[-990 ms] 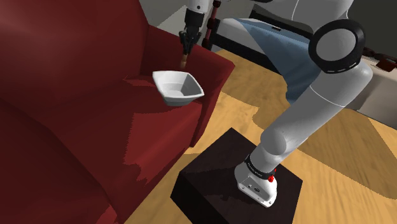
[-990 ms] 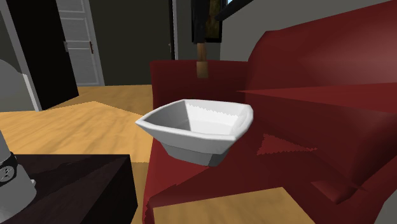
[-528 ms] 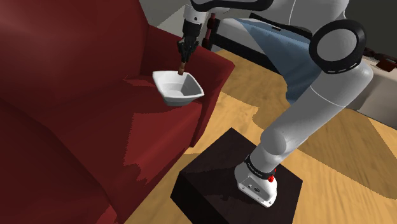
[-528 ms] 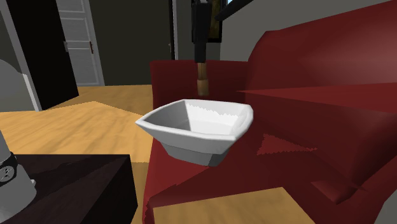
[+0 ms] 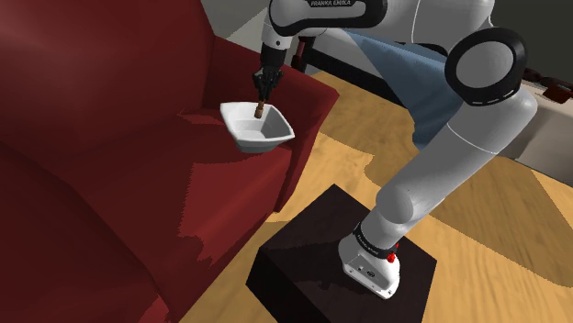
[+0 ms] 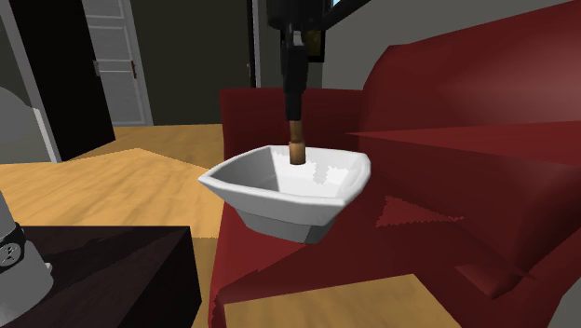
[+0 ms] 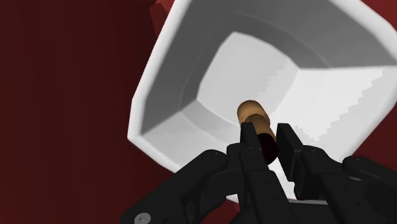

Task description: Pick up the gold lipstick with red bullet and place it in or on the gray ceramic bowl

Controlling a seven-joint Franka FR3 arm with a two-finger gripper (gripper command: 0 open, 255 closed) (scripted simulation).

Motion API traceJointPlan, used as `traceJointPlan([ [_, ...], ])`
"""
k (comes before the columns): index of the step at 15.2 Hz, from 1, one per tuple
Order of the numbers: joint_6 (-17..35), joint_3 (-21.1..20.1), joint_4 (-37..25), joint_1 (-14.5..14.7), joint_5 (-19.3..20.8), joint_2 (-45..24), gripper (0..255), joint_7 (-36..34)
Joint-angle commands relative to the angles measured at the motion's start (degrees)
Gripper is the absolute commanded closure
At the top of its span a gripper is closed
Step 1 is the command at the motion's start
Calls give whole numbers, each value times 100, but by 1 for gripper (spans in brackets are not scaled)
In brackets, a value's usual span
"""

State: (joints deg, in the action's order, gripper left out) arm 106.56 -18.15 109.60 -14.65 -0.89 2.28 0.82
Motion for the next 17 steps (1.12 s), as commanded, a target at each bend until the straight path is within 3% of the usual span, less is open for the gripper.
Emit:
traceJointPlan([
  [1, 103, 8, 99, -8, 1, 0, 255, 18],
  [8, 102, 8, 98, -8, 1, -2, 255, 17],
  [9, 103, 8, 98, -8, 1, -2, 0, 17],
  [14, 103, 8, 98, -8, 1, -1, 0, 17],
  [17, -471, 15, -444, -13, -7, 32, 0, 24],
])
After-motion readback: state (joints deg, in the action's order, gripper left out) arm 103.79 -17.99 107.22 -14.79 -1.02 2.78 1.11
